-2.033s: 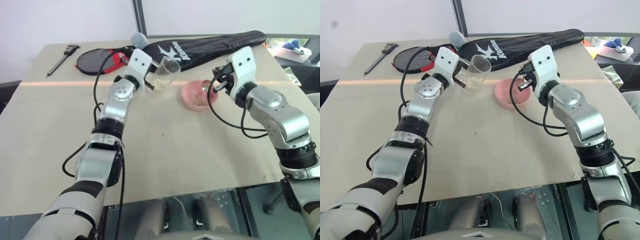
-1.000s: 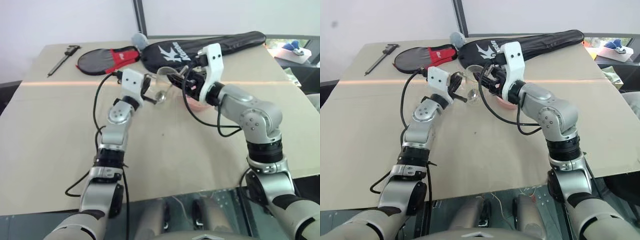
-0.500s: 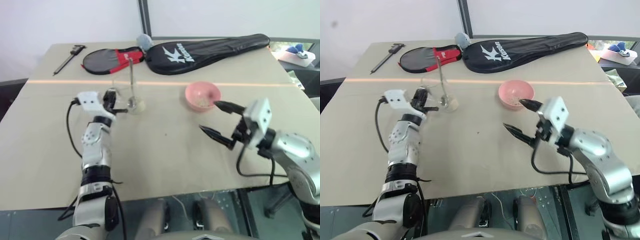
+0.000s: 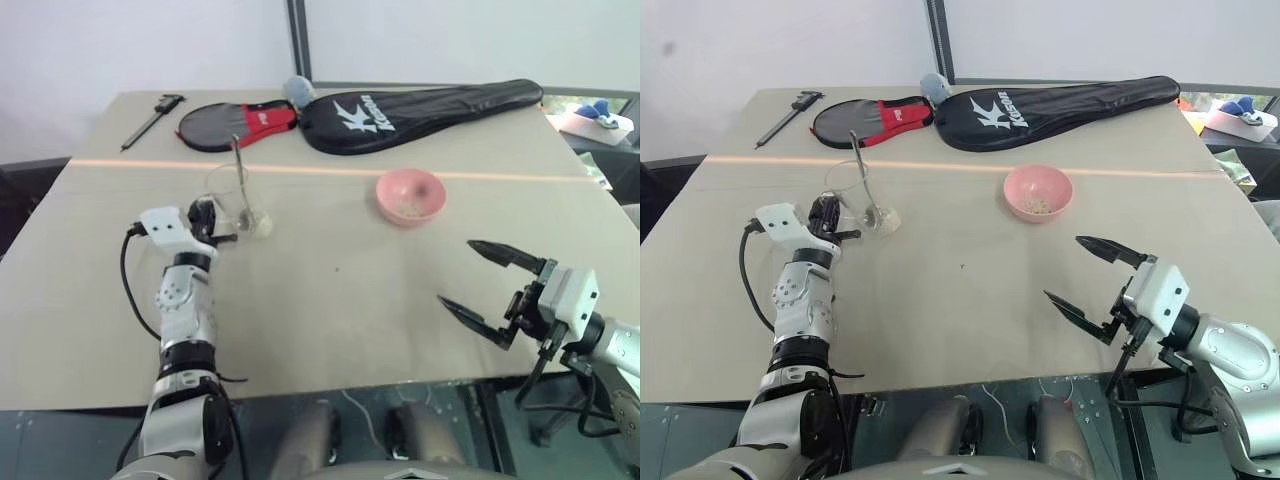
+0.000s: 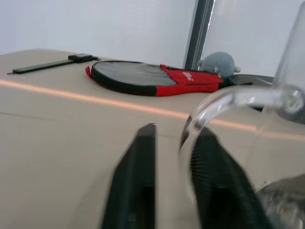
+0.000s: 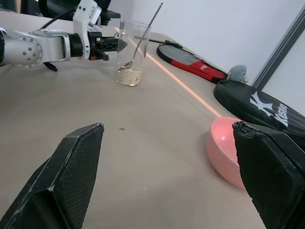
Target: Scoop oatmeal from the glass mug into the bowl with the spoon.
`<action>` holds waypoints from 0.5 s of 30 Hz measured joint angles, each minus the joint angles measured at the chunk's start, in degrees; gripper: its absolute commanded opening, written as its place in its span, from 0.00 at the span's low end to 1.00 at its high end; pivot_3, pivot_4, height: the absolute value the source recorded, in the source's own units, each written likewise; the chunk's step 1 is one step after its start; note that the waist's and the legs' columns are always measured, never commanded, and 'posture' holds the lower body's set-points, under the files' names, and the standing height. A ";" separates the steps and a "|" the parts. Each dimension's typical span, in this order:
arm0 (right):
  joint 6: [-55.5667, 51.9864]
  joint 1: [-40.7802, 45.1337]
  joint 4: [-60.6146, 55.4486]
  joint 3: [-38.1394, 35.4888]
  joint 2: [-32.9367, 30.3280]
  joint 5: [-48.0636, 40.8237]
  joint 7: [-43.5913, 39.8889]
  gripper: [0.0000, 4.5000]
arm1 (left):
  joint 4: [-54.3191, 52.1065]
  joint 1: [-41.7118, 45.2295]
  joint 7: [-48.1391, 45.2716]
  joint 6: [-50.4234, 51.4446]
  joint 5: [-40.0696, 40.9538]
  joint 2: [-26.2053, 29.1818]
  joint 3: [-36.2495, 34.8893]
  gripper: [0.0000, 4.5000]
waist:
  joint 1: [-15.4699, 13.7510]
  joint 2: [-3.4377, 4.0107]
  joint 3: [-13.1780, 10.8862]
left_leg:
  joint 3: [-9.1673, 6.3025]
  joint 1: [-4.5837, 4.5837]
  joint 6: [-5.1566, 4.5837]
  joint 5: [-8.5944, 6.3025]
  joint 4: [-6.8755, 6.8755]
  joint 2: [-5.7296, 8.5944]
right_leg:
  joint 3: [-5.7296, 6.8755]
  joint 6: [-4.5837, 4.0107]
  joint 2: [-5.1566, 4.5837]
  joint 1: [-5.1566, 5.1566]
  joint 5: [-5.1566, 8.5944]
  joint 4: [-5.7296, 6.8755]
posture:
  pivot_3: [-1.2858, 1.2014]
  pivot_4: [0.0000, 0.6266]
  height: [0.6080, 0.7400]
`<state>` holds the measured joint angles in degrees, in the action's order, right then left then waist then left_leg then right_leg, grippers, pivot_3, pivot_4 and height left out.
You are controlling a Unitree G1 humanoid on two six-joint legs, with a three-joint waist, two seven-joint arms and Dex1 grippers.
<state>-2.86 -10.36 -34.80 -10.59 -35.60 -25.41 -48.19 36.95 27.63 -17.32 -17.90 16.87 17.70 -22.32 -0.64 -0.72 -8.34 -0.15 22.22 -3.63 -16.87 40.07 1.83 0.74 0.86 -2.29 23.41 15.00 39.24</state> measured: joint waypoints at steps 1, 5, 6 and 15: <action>0.09 0.00 0.00 0.00 0.00 0.06 0.02 0.98 | 0.00 -0.02 0.07 0.00 0.01 0.00 0.04 0.62 | -0.03 0.00 0.00 | 0.00 0.00 0.00 0.00 0.00 0.00 | 0.00 0.00 0.00 0.00 0.00 0.00 | 0.52 0.24 1.00; 0.55 -0.09 -0.01 0.02 0.01 0.41 0.30 0.98 | -1.51 -1.95 0.12 0.16 0.07 -0.02 0.41 0.89 | -0.04 0.00 0.00 | 0.00 0.02 -0.01 -0.01 -0.02 -0.01 | -0.01 0.00 -0.01 0.00 0.00 -0.07 | 0.52 0.24 1.00; 0.56 -0.17 -0.01 0.04 0.01 0.59 0.41 0.98 | -2.60 -2.83 0.08 0.31 0.11 -0.02 0.43 0.89 | -0.04 0.00 0.00 | 0.01 0.02 -0.01 -0.01 -0.05 -0.01 | -0.01 0.00 -0.02 0.00 0.00 -0.11 | 0.52 0.24 1.00; -0.47 -5.08 0.65 -0.25 -2.02 4.86 1.35 0.98 | -22.88 -18.05 -4.14 10.75 4.24 1.56 1.32 0.89 | -0.16 0.00 0.01 | 0.01 0.01 0.00 -0.01 -0.49 -0.01 | -0.02 0.00 -0.10 0.01 0.00 -0.45 | 0.52 0.24 1.00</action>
<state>-3.33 -15.44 -34.15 -10.83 -37.62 -20.55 -46.83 14.07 9.59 -21.47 -7.15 21.11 19.26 -21.00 -0.80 -0.72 -8.33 -0.14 22.23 -3.63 -16.88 39.58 1.82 0.71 0.85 -2.39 23.42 15.00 38.79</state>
